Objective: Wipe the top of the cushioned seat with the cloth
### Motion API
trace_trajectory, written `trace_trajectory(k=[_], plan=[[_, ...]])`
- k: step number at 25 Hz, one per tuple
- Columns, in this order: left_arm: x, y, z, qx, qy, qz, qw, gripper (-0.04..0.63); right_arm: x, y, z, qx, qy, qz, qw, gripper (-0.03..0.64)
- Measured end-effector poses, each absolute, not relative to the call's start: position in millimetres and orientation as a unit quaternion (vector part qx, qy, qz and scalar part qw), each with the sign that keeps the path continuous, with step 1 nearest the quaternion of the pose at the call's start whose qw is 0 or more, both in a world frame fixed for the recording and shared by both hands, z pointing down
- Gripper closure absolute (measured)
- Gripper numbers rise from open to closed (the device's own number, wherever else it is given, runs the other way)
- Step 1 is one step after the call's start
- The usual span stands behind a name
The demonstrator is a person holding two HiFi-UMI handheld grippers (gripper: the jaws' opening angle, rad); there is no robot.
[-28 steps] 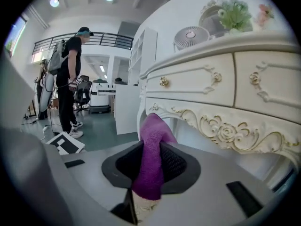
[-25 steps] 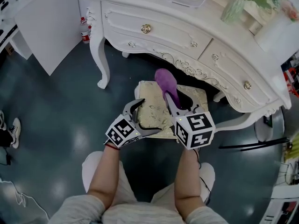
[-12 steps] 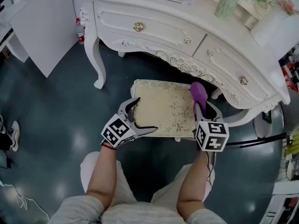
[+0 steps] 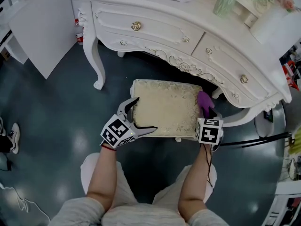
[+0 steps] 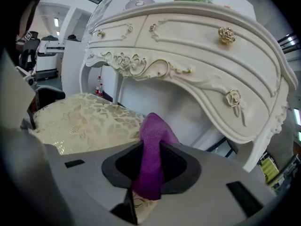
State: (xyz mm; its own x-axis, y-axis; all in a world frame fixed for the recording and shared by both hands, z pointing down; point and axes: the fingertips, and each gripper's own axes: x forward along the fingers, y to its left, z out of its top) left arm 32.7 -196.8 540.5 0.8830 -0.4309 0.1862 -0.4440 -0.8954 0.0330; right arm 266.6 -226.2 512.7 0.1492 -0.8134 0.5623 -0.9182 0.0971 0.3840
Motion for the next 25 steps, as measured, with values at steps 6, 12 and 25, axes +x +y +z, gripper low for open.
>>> trace_trajectory(k=[6, 12, 25], plan=[[32.5, -197.0, 539.6, 0.97, -0.225, 0.085, 0.036, 0.009, 254.9, -228.5, 521.9, 0.658, -0.647, 0.067, 0.379, 0.529], [24.6, -193.6, 535.2, 0.972, -0.215, 0.081, 0.045, 0.009, 247.1, -228.5, 523.9, 0.653, -0.646, 0.063, 0.391, 0.529], [-6.8, -165.9, 563.6, 0.967, -0.157, 0.18, 0.092, 0.005, 222.9, -228.7, 523.9, 0.638, -0.661, 0.059, 0.391, 0.529]])
